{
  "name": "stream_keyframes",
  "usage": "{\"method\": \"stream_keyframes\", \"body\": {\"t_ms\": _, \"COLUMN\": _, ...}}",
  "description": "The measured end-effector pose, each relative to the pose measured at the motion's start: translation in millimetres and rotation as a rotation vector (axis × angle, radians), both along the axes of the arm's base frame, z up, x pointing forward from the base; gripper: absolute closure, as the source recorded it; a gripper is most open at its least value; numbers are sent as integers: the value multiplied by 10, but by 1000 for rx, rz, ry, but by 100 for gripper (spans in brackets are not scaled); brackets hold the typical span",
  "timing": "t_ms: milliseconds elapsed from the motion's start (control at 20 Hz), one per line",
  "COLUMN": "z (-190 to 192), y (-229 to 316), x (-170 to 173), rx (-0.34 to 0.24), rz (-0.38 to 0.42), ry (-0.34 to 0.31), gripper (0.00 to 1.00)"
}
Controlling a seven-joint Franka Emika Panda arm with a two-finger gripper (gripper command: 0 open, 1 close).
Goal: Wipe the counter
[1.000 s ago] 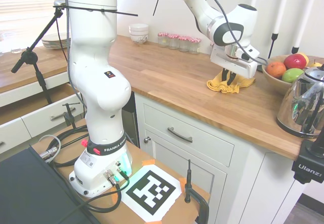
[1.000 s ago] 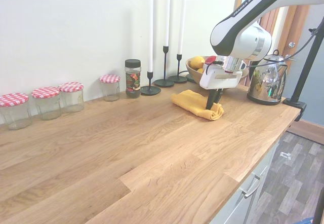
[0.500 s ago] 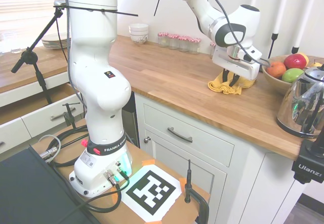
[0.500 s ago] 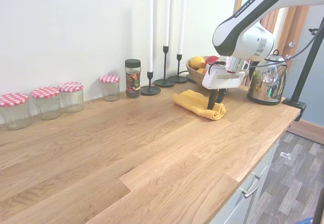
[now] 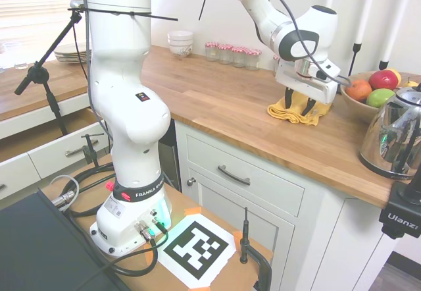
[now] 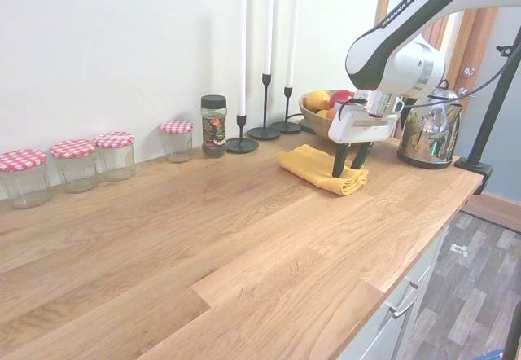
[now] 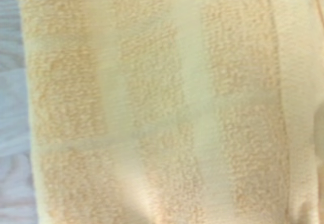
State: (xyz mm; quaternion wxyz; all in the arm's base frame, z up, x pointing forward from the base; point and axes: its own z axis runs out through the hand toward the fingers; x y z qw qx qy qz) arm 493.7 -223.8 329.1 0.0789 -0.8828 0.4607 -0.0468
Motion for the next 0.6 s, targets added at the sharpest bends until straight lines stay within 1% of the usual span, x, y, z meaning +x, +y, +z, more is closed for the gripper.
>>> {"method": "stream_keyframes", "body": {"t_ms": 400, "z": 130, "y": -77, "x": -406, "rx": 14, "rz": -16, "ry": -21, "gripper": 0}}
{"method": "stream_keyframes", "body": {"t_ms": 600, "z": 210, "y": -27, "x": -528, "rx": 18, "rz": -18, "ry": -39, "gripper": 0}}
